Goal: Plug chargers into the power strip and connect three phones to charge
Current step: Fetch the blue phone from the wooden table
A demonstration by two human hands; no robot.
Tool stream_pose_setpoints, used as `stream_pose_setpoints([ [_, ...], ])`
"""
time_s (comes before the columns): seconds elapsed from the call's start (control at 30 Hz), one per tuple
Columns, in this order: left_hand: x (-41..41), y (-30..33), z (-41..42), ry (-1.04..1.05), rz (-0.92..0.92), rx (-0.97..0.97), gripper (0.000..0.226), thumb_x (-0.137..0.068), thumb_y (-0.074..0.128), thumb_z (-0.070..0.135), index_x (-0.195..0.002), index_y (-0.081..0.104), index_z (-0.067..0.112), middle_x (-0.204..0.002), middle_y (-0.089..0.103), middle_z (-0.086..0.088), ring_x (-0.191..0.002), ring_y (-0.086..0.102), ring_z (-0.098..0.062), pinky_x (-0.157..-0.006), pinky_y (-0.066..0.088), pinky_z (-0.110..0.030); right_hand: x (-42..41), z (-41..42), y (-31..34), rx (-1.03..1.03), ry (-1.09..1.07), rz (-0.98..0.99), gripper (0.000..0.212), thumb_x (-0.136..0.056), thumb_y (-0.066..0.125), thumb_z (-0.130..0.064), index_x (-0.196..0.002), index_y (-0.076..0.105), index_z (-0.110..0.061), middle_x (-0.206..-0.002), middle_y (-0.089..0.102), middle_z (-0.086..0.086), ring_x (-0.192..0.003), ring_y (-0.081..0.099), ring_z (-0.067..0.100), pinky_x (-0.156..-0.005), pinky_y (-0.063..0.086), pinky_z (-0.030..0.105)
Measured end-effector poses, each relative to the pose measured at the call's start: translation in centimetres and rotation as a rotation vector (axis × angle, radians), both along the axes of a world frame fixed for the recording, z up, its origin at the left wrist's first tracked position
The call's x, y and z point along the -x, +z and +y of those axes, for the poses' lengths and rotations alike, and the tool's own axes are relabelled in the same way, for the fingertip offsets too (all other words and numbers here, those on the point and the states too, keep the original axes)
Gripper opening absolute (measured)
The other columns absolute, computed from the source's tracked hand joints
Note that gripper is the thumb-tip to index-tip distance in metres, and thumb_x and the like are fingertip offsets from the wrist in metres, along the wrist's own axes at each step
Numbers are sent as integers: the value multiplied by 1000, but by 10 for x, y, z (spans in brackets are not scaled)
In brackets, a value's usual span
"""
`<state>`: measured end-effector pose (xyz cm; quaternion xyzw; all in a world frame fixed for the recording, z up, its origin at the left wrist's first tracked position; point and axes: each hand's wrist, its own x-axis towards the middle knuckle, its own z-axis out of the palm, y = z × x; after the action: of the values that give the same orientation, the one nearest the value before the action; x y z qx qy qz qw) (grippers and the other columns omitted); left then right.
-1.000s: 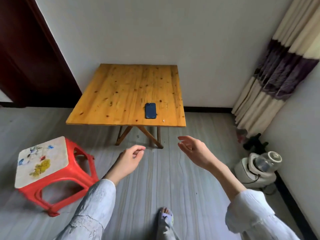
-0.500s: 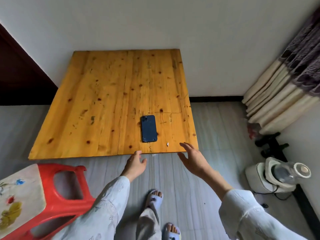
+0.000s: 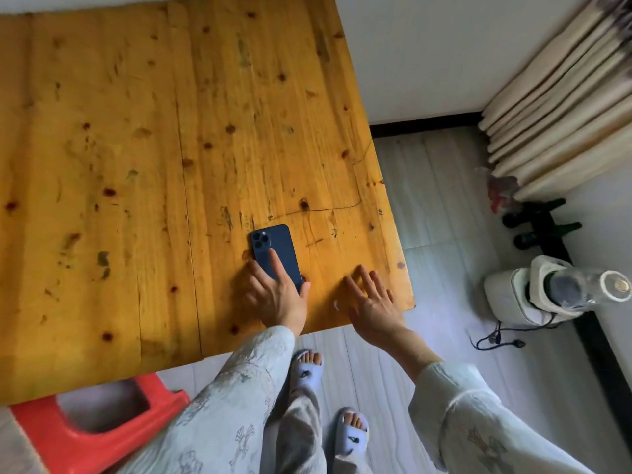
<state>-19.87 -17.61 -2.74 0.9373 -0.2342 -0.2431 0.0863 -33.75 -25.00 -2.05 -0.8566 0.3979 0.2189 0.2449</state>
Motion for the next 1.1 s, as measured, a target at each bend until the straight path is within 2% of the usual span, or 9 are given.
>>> stream_pose_setpoints([
  [0.17, -3, 3, -5, -3, 59, 38, 100, -76, 69, 17, -146, -4, 22, -145, 16, -19, -126, 22, -35, -98, 34, -42, 10, 4, 6, -70, -39, -61, 57, -93, 31, -42, -144, 13, -24, -155, -4, 7, -142, -3, 29, -114, 12, 45],
  [0.3, -10, 7, 1, -73, 167, -47, 118, -65, 78, 22, -145, -9, 19, -136, 19, -19, -118, 25, -34, -97, 36, -42, 17, 14, 17, -137, -239, -190, 50, -93, 41, -28, -140, 28, -16, -152, 19, 8, -138, 24, 26, -109, 26, 34],
  [0.37, -12, 7, 2, 27, 365, -78, 122, -61, 79, 21, -144, -10, 18, -139, 19, -21, -124, 27, -35, -100, 37, -44, 24, 22, 25, -176, -372, -215, 48, -93, 43, -28, -138, 33, -14, -148, 30, 6, -130, 38, 25, -103, 33, 31],
  [0.43, -8, 16, -3, 288, 725, 68, 109, -61, 77, 8, -143, 4, 13, -139, 34, -21, -123, 41, -34, -94, 43, -43, 35, 27, 39, -255, -546, -258, 44, -93, 44, -29, -134, 39, -14, -141, 42, 6, -125, 44, 23, -98, 35, 26],
  [0.53, 15, 43, -10, 350, 946, 209, 91, -65, 73, -3, -139, 20, 6, -108, 60, -14, -99, 57, -28, -80, 47, -36, 60, 32, 70, -359, -783, -369, 35, -93, 44, -28, -125, 52, -15, -128, 57, 3, -115, 53, 16, -88, 37, 16],
  [0.67, 80, 91, -12, 21, 1073, 202, 107, -70, 72, -1, -145, -1, 22, -115, 54, -11, -105, 54, -27, -84, 45, -35, 114, 41, 118, -411, -1042, -550, 30, -94, 43, -26, -114, 60, -12, -114, 65, 9, -97, 60, 16, -86, 45, 27],
  [0.8, 171, 138, 1, -468, 990, 220, 120, -61, 76, 11, -144, -8, 28, -126, 44, -6, -118, 46, -24, -97, 44, -41, 193, 72, 167, -436, -1336, -776, 20, -90, 50, -29, -95, 65, -16, -96, 69, 6, -81, 63, 16, -73, 43, 25],
  [0.97, 325, 187, 55, -982, 796, 265, 119, -52, 68, 23, -144, -8, 31, -125, 34, -3, -125, 33, -23, -103, 39, -43, 324, 158, 211, -200, -1516, -882, 12, -83, 58, -27, -82, 68, -20, -78, 71, -5, -68, 65, 8, -66, 46, 22],
  [1.1, 444, 207, 120, -1282, 901, 263, 114, -55, 70, 29, -143, -3, 37, -120, 29, 5, -118, 33, -13, -96, 43, -32, 434, 257, 232, 36, -1707, -955, 22, -82, 53, -11, -67, 65, -23, -57, 67, -15, -54, 60, -1, -50, 42, 10],
])
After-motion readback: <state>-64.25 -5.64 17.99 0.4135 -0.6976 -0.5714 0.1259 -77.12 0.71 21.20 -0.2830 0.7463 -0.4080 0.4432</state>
